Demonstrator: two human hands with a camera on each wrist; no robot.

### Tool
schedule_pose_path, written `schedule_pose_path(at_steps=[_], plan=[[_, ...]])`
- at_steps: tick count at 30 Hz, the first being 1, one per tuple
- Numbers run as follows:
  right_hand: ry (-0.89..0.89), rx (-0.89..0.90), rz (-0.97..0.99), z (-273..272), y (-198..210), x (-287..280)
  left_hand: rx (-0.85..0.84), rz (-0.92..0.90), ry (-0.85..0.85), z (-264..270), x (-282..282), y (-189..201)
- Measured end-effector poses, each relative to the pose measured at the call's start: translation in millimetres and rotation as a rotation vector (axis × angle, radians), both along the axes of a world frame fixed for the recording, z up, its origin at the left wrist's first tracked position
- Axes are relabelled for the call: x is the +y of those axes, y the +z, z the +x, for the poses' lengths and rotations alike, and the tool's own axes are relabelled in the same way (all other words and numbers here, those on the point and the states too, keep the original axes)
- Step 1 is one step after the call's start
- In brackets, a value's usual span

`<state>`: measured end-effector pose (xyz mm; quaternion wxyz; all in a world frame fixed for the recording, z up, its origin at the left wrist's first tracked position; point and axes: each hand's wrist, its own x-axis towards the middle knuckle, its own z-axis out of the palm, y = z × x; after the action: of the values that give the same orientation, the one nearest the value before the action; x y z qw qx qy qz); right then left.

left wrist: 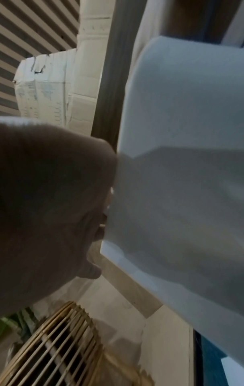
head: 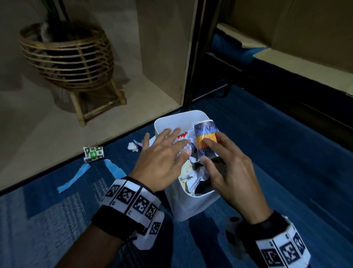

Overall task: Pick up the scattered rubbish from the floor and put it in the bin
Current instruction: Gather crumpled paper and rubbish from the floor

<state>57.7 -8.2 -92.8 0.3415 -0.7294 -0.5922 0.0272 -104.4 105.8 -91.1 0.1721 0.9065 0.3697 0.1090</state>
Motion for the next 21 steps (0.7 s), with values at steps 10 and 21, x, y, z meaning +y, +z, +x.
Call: schedule_pose_path(at_steps=[10,21], plan=[[0.059,-0.096,-0.089,-1,1,6,0.101,0.025,-0.029,-4,-5,6],[0.111,0.039,0.259,-51,25,-6,-0.343,-0.015,0.085,-28,1,16]])
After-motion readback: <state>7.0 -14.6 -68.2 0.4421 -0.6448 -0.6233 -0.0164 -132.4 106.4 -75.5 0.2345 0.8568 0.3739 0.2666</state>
